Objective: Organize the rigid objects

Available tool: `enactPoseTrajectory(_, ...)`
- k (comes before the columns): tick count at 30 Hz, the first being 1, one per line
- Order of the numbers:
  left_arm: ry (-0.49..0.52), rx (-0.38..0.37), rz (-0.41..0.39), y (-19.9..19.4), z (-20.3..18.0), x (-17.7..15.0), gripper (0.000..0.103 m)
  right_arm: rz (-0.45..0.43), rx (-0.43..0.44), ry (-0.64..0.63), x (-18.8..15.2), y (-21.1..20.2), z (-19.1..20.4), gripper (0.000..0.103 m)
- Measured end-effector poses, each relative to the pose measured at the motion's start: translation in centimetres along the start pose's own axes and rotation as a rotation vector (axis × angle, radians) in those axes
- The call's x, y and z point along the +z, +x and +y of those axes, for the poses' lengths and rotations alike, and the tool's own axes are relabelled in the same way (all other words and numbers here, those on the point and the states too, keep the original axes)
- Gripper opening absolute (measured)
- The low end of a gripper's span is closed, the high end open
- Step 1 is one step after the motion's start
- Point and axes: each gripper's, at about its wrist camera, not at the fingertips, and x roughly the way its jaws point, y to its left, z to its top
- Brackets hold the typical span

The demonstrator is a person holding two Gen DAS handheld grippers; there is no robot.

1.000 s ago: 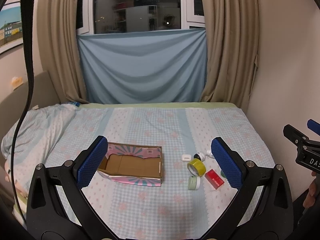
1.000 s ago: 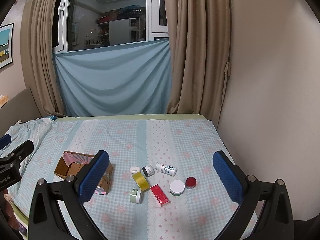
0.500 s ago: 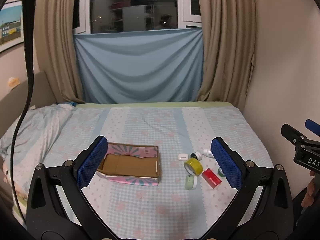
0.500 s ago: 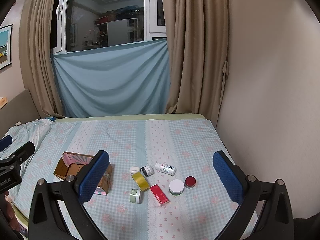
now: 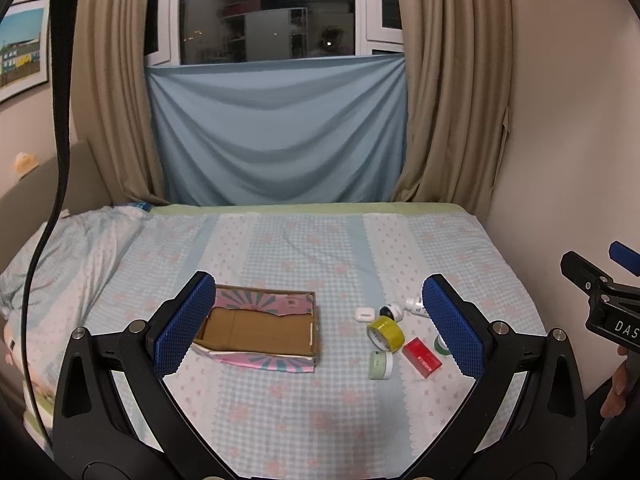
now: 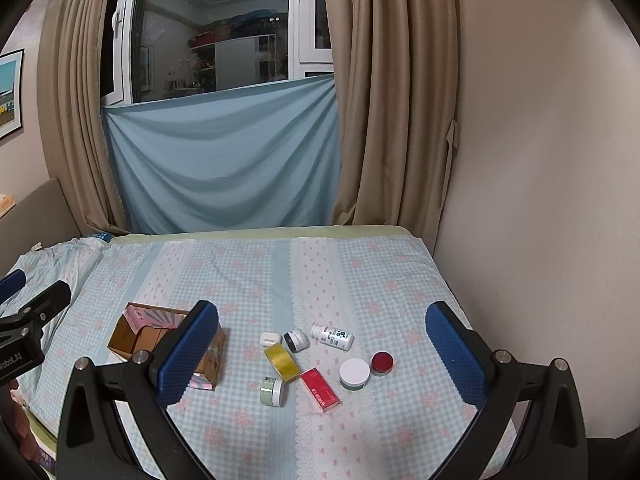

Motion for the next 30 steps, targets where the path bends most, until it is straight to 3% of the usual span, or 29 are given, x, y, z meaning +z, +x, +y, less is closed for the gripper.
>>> enactPoseTrajectory(24,0.022,0.002,0.021,1.6,-0.7,0.8,0.102,0.009,0.008,0.004,0.3,0.9,0.2,0.103)
enactPoseTrajectory(30,0.006,-0.006,0.020,2.6,-0.9,0.7,0.102,-0.004,0.045,0.028,0.3,1.5,-0.3,0.103)
